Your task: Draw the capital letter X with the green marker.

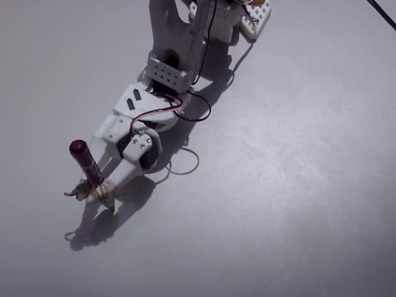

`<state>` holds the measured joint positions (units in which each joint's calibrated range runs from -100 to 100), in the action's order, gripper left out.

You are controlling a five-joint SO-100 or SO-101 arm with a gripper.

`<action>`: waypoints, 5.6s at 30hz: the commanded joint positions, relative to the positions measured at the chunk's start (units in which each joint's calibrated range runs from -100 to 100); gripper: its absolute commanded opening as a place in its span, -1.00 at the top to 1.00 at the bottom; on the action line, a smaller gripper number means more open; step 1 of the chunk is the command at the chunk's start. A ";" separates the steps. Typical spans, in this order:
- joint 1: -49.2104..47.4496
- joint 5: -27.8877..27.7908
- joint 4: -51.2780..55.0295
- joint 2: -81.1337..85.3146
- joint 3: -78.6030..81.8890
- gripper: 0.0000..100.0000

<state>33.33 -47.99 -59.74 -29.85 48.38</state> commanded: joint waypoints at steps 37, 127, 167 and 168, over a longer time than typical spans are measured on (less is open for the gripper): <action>-8.15 9.38 36.48 30.93 -5.41 0.98; -26.72 37.51 135.30 120.68 49.82 0.98; -23.86 43.47 135.62 121.00 50.00 0.98; -23.58 43.47 135.62 121.00 50.00 0.98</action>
<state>9.05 -3.44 69.37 91.79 95.80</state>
